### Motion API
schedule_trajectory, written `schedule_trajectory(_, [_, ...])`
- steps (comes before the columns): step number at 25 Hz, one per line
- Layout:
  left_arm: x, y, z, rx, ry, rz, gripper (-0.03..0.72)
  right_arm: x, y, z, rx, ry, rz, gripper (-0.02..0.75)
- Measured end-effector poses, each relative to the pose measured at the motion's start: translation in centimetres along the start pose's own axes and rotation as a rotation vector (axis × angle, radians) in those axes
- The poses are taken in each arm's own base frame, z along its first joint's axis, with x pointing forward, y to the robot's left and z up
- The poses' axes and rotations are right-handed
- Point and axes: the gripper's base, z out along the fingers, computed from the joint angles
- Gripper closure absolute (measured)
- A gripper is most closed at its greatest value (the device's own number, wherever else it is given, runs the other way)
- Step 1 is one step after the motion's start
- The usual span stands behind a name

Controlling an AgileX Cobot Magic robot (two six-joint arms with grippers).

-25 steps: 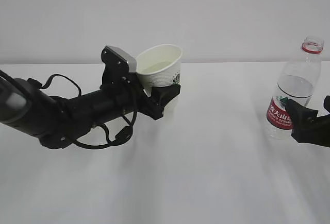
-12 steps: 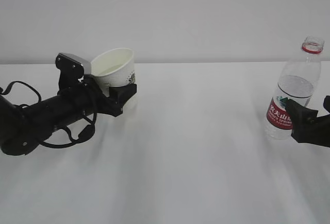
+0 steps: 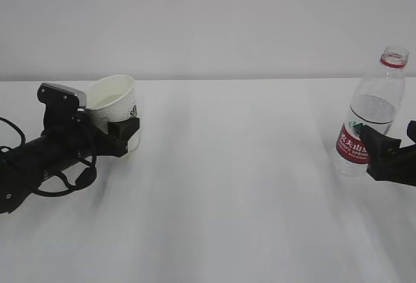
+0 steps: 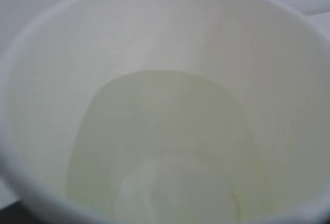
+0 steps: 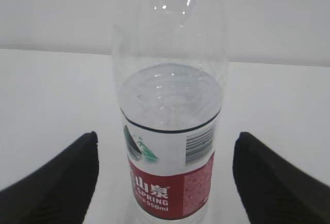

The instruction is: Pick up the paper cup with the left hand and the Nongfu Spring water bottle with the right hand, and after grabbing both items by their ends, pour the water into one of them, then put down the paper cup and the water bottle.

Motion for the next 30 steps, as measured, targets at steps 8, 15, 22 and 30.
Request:
schedule_trajectory(8, [0.3,0.8,-0.4,-0.095,0.001,-0.021,0.19,0.0,0.0,0.0,0.0,0.0,0.0,0.128])
schedule_trajectory(15, [0.2,1.8,-0.6,-0.203,-0.014,-0.053,0.19,0.0,0.0,0.0,0.0,-0.002,0.0,0.129])
schedule_trajectory(22, [0.2,1.9,-0.6,-0.215,-0.016,-0.058,0.19,0.0,0.0,0.0,0.0,-0.002,0.0,0.129])
schedule_trajectory(30, [0.9,2.0,-0.4,-0.215,-0.009,-0.057,0.19,0.0,0.0,0.0,0.0,-0.002,0.0,0.139])
